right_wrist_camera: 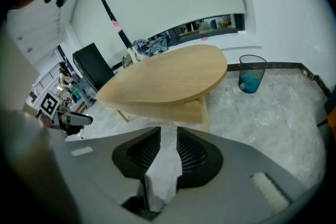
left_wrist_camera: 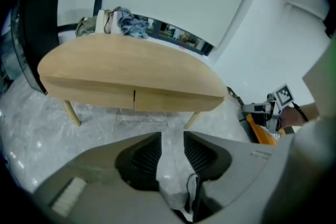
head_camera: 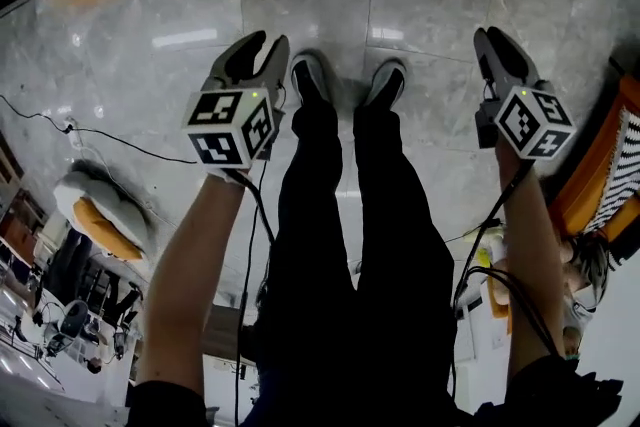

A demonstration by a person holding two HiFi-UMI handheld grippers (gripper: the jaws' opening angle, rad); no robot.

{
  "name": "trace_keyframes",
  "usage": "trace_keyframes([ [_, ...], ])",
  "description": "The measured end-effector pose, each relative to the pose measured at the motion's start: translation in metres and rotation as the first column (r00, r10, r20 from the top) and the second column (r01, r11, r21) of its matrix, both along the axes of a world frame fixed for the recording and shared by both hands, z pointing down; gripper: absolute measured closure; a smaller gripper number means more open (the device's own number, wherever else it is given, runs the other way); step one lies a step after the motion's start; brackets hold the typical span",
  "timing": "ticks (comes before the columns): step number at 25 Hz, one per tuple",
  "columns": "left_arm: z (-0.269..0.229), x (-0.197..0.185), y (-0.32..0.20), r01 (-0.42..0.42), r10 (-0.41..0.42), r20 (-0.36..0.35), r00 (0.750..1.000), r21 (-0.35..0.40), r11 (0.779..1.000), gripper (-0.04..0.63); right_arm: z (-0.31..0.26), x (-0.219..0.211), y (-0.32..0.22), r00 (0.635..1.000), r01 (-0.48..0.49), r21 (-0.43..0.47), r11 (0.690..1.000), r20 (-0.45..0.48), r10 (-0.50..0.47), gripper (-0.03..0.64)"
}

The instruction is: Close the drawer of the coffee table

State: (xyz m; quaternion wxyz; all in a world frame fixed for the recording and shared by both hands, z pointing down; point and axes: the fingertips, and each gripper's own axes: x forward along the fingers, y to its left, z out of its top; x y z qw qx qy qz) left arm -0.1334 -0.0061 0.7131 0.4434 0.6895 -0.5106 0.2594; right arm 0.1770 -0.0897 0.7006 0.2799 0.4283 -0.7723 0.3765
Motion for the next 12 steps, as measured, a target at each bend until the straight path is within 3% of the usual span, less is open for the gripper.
trace_keyframes([
  [3,-0.062,0.006,0.006,-0.045,0.043,0.022,0.999,0.099,0.994,0.453,-0.054,-0.036,0.019,0.996,0.043,0.023,0.999,0.082,-0.045,0.518],
  [7,-0.154,0.012,-0.007,-0.011,0.01,0.008,1.0,0.199,0.98,0.453,-0.146,-0.07,0.022,0.984,0.11,0.118,0.987,0.127,-0.125,0.528],
  [12,-0.271,0.02,-0.042,0.047,-0.035,-0.041,0.999,0.356,0.933,0.453,-0.262,-0.088,-0.005,0.976,0.069,0.268,0.961,0.183,-0.121,0.546],
])
